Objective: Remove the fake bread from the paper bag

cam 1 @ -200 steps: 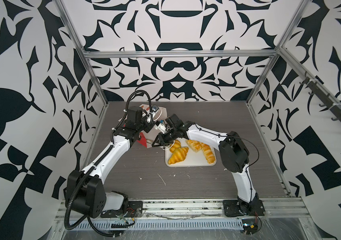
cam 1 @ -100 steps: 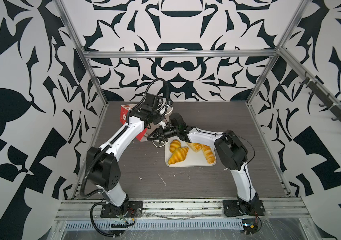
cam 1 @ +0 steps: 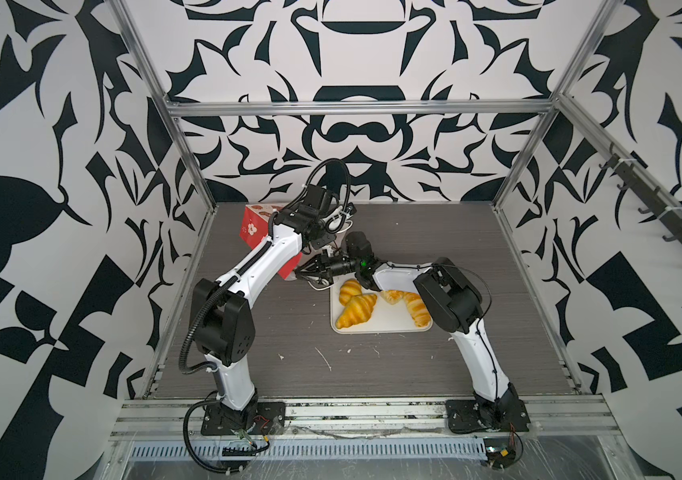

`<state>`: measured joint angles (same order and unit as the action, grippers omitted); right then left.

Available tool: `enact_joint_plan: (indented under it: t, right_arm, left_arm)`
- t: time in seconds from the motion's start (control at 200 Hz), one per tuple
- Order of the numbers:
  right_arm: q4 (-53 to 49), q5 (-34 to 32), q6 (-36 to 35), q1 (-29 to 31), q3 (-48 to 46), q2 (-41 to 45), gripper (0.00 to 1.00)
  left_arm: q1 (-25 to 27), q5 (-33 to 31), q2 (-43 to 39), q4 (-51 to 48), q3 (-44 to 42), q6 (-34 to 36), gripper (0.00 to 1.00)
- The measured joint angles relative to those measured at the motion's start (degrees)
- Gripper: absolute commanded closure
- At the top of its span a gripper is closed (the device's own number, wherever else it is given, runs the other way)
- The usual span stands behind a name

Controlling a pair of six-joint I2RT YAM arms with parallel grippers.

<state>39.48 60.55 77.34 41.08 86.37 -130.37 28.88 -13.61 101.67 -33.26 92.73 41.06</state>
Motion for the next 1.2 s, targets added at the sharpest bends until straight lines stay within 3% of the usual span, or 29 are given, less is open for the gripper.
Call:
enact_joint_plan:
  t: [0.16,0.295,0.47,0.89,1.2]
  right_arm:
    - [-20.3,-3.2,-15.3,0.1,1.2,4.4,0.76]
    - [-42.1,-11.4,-32.0,0.3,6.1,7.4,0.76]
    - [-56.1,-21.2,-44.9,0.2,6.6,12.4,0.77]
    - [-66.7,-39.4,-56.6,0.1,2.6,17.9,0.76]
    - [-66.5,-49.1,-62.8,0.7,2.6,19.9,0.68]
  left_arm:
    - [-1.0,3.5,-5.5,4.6,-7.6,-0.8,1.0]
    - [-2.0,5.4,-10.1,10.0,-13.5,-2.1,1.0]
    - [-2.4,6.4,-14.2,16.4,-21.2,-3.6,1.0]
    - [-2.4,8.8,-19.2,22.0,-29.9,-6.4,1.0]
    - [-2.5,11.0,-21.4,23.3,-30.8,-7.9,1.0]
